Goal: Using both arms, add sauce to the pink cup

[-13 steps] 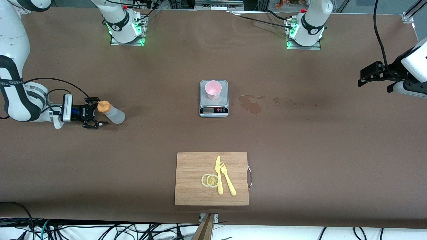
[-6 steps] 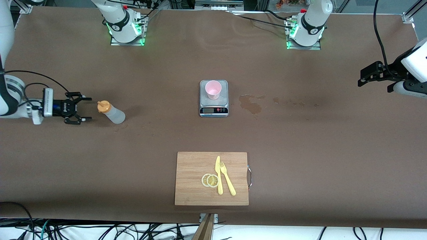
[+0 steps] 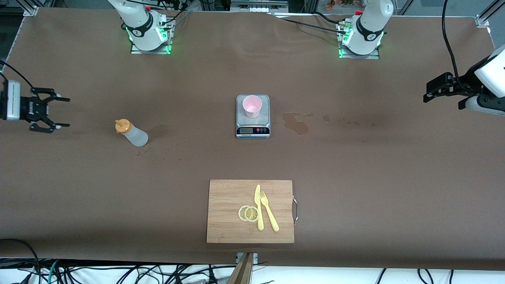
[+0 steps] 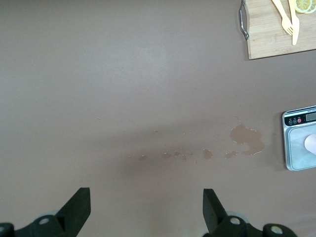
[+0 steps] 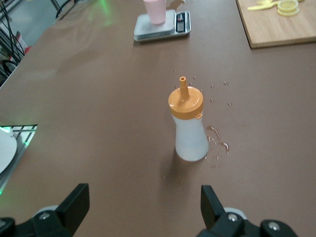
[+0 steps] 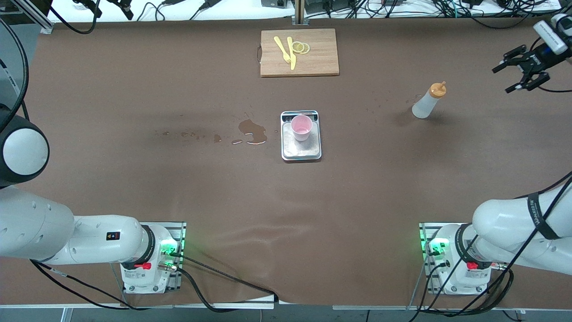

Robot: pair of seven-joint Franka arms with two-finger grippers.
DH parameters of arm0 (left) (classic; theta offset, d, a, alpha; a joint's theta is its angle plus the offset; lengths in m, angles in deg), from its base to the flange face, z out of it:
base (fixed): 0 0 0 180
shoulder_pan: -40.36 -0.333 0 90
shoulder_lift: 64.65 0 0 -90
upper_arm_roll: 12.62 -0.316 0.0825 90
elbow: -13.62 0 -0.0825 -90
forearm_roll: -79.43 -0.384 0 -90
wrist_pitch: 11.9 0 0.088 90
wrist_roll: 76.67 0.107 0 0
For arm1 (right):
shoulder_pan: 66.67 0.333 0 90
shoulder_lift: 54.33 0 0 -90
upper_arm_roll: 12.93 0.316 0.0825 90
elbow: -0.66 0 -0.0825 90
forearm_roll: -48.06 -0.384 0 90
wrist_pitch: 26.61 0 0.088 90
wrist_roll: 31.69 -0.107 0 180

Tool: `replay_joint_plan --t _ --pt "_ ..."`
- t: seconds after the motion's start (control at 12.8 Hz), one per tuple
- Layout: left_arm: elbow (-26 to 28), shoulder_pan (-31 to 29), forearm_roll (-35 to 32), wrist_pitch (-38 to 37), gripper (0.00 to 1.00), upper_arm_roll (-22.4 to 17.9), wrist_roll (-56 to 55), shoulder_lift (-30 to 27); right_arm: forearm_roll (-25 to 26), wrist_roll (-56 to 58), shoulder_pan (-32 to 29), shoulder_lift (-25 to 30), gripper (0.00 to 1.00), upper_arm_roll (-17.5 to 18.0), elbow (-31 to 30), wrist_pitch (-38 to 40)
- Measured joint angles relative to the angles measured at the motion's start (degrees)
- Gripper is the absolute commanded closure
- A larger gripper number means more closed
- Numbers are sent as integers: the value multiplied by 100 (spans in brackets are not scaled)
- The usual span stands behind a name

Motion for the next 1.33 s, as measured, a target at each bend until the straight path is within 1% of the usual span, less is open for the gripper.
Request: replay_joint_plan --t 0.24,0.39,0.55,0.71,0.94,1.18,1.33 --pt "0 -1 0 0 0 -2 0 0 574 -1070 245 673 0 33 -1 -51" --pt "-4 -1 0 0 0 -2 0 0 873 -2111 384 1051 0 102 -8 -153" --pt "-8 -1 0 0 0 -2 0 0 1270 -3227 436 1288 0 268 -18 -371" --pt "-8 -1 0 0 0 -3 0 0 1577 -4334 477 1445 0 470 -23 -560" --pt "-9 -1 0 0 0 -3 0 0 1890 -5907 697 1558 0 612 7 -718" --pt "-9 -1 0 0 0 -3 0 0 2090 -7866 972 1611 0 745 170 -605" --pt "-10 -1 0 0 0 -3 0 0 2216 -8789 1115 1639 0 759 310 -469"
